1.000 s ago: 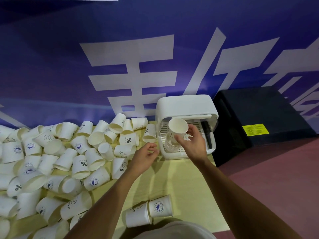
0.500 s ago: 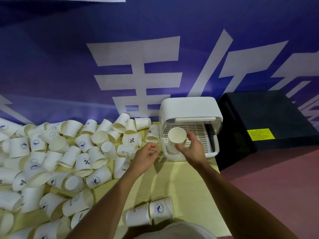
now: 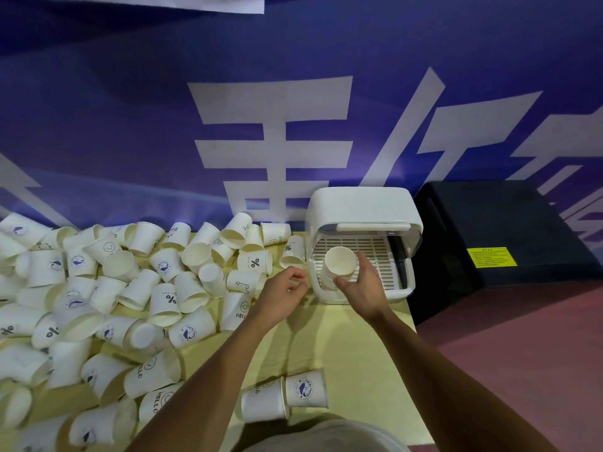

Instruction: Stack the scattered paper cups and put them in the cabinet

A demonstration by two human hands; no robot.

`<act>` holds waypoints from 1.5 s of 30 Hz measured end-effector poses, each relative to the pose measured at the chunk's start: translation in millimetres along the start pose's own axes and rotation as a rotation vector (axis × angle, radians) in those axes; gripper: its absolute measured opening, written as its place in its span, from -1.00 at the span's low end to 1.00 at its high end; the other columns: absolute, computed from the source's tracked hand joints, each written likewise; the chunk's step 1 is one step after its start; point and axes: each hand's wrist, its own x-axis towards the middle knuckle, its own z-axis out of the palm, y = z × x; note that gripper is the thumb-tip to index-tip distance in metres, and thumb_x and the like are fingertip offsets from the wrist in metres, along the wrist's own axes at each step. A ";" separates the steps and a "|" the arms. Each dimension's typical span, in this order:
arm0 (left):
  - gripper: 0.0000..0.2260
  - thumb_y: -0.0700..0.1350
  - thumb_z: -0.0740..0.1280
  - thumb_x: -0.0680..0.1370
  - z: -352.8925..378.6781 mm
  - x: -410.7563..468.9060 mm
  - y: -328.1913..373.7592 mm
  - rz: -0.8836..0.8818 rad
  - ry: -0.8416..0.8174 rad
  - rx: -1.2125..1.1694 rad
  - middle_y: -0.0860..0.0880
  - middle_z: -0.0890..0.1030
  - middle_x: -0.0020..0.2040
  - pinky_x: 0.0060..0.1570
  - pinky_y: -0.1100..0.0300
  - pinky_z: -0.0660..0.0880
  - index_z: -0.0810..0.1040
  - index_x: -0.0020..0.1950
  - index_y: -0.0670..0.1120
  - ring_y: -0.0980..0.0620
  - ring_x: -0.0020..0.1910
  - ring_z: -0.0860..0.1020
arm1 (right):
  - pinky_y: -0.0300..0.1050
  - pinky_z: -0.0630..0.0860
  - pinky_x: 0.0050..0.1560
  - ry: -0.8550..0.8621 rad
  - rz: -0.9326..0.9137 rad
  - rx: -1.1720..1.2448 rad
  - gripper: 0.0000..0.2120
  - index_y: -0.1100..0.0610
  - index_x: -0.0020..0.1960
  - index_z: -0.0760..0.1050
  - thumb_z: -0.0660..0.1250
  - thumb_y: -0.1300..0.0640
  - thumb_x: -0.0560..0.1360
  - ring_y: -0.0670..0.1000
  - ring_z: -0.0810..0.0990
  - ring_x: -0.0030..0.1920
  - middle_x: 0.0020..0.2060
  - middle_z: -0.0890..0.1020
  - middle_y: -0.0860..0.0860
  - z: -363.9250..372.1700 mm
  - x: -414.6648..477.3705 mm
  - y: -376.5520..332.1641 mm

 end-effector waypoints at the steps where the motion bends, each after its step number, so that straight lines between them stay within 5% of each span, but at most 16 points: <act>1: -0.81 -0.08 0.35 0.58 -0.9 -1.9 -1.0 0.000 -0.001 -0.003 0.12 0.61 0.10 -0.07 0.39 0.44 0.58 0.19 0.00 0.24 0.01 0.56 | -0.38 0.21 0.01 0.025 -0.016 -0.007 -0.45 0.28 0.41 0.36 0.46 0.23 0.49 0.16 0.44 0.30 0.27 0.50 0.18 0.7 -2.7 -3.0; 7: -0.83 -0.08 0.35 0.58 -14.9 -16.2 -13.5 -0.014 0.019 -0.022 0.14 0.60 0.09 -0.05 0.37 0.45 0.59 0.16 0.03 0.24 0.01 0.56 | -0.11 0.35 0.33 0.011 -0.059 -0.018 -0.45 0.12 0.49 0.37 0.39 0.11 0.53 0.10 0.45 0.40 0.41 0.49 0.08 15.1 -13.1 -20.1; 18: -0.86 -0.06 0.34 0.59 -74.0 -64.9 -63.0 -0.045 0.068 -0.031 0.12 0.62 0.06 -0.03 0.32 0.51 0.59 0.13 0.00 0.16 0.03 0.59 | -0.18 0.43 0.13 -0.106 -0.069 0.003 -0.64 0.10 0.29 0.55 0.40 0.16 0.50 -0.04 0.57 0.16 0.24 0.59 0.00 93.0 -53.5 -45.7; 27: -0.89 -0.11 0.37 0.57 -130.8 -137.8 -122.5 -0.173 0.270 -0.034 0.08 0.64 0.01 0.04 0.25 0.53 0.59 0.09 -0.01 0.12 0.02 0.61 | -0.23 0.42 0.09 -0.396 -0.188 -0.064 -0.73 0.02 0.22 0.57 0.40 0.11 0.52 -0.12 0.55 0.11 0.23 0.59 -0.05 171.0 -84.5 -72.0; 37: -0.83 -0.10 0.39 0.56 -98.2 -185.9 -137.6 -0.246 0.294 -0.019 0.03 0.64 0.07 0.14 0.16 0.53 0.60 0.14 -0.06 0.09 0.04 0.62 | -0.26 0.37 0.04 -0.538 -0.190 -0.108 -0.72 0.05 0.22 0.57 0.40 0.13 0.51 -0.10 0.55 0.09 0.21 0.59 -0.04 176.5 -115.2 -52.7; 45: -0.66 -0.14 0.46 0.49 -44.3 -179.4 -124.1 -0.261 0.064 0.049 0.07 0.59 0.17 -0.15 0.57 0.36 0.55 0.25 -0.03 0.20 -0.01 0.51 | -0.09 0.50 0.17 -0.511 -0.118 -0.155 -0.70 0.07 0.25 0.57 0.39 0.13 0.52 -0.06 0.51 0.15 0.18 0.54 -0.05 132.8 -118.5 0.1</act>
